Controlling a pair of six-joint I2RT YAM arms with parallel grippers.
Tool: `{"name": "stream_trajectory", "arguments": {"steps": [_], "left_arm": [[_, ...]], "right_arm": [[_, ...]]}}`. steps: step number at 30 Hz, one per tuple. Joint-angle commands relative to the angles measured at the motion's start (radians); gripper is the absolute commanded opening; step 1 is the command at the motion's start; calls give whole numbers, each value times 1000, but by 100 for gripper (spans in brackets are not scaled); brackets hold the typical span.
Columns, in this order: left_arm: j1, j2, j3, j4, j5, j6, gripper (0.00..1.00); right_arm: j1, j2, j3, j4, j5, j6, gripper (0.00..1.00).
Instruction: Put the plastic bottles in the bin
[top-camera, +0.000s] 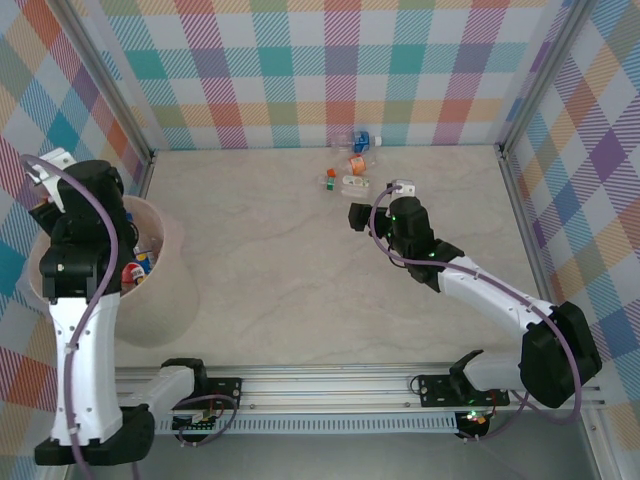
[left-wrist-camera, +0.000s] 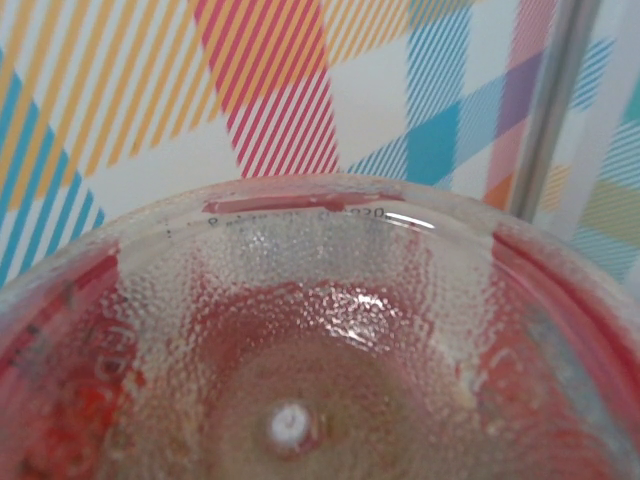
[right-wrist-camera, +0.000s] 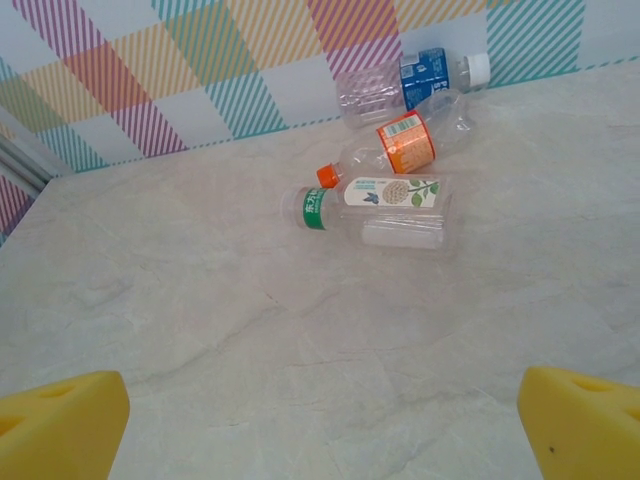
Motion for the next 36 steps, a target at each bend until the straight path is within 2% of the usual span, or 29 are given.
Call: {"name": "stream_trajectory", "arguments": {"steps": [1,5,9,11,14,15,21,27,31,36], "left_arm": [[116,-9,-71,112,176,68,59],[228,-12,-182,292,249,105,58],[333,1,-293,391,365,63,60],[346,9,-333,399,365,41,69],[347,16,-321,371,389,37,96],[348,19,-291,340,417,37,99],[347,51,-129,175,536,-43,100],[347,129,-71,112,583,-108,100],[347,205,-81,61,655,-203,100],[347,207,-188,76,719,-296,100]], "right_arm": [[-5,-2,10,19,48,18,100],[-4,-10,-5,33,52,20,100],[-4,-13,-14,35,55,16,100],[-4,-16,-17,33,57,19,100],[-4,-24,-21,32,59,18,100],[-4,-27,-22,30,58,16,100],[-4,-29,-23,21,59,22,100],[-4,-25,-17,13,58,27,100],[-4,-27,-17,3,58,35,100],[-4,-36,-21,-12,66,34,100]]}}
